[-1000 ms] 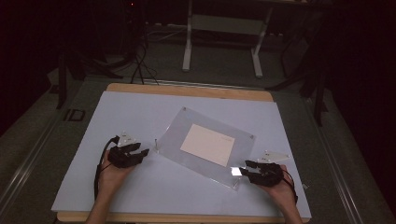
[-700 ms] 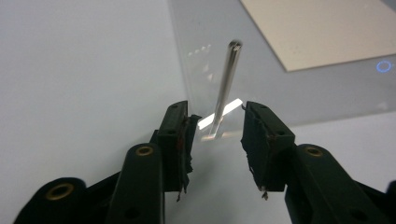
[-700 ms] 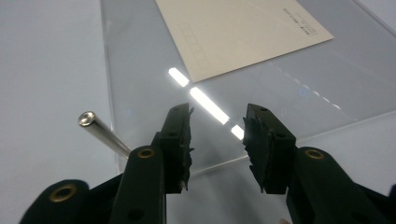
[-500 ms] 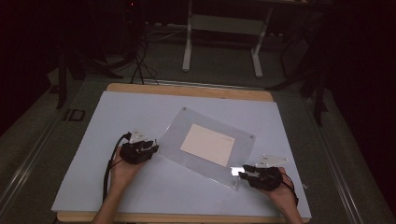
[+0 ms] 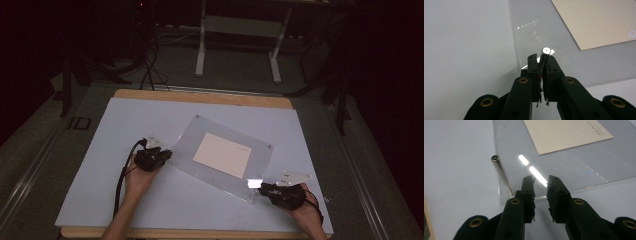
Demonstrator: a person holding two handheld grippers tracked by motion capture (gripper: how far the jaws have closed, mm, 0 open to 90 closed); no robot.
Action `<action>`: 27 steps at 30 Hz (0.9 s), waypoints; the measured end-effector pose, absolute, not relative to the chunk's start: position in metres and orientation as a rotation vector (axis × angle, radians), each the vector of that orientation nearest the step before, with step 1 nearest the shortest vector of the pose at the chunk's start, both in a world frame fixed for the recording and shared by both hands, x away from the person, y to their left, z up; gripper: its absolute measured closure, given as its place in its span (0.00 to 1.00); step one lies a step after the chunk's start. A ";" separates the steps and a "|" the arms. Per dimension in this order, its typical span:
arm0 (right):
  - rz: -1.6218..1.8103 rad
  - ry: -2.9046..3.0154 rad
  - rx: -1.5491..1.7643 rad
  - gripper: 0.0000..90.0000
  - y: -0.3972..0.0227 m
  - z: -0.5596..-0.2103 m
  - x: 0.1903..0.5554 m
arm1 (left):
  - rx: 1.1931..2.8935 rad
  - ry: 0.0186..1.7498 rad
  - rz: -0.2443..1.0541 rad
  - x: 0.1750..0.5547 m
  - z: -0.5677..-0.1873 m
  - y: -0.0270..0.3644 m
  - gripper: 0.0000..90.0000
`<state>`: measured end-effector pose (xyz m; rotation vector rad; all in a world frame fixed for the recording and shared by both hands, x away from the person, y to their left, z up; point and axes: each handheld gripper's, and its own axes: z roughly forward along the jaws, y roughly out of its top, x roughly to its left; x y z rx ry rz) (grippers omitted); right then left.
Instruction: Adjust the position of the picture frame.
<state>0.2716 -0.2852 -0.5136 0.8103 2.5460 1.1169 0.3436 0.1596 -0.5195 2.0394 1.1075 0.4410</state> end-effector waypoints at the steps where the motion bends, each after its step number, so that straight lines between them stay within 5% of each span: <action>1: 1.116 2.552 0.804 0.85 -0.285 -0.514 0.271 | 2.043 1.100 0.435 0.344 -0.518 0.161 0.94; 15: 1.146 2.703 0.579 0.80 -0.272 -0.517 0.263 | 2.022 1.126 0.435 0.351 -0.520 0.161 0.94; 19: 1.148 2.682 0.565 0.83 -0.259 -0.517 0.266 | 2.017 1.118 0.438 0.351 -0.519 0.161 0.94; 21: 1.146 2.671 0.570 0.94 -0.253 -0.521 0.271 | 2.018 1.114 0.439 0.351 -0.519 0.162 0.94; 27: 1.134 2.594 0.562 0.94 -0.244 -0.521 0.266 | 1.994 1.119 0.447 0.363 -0.516 0.164 0.94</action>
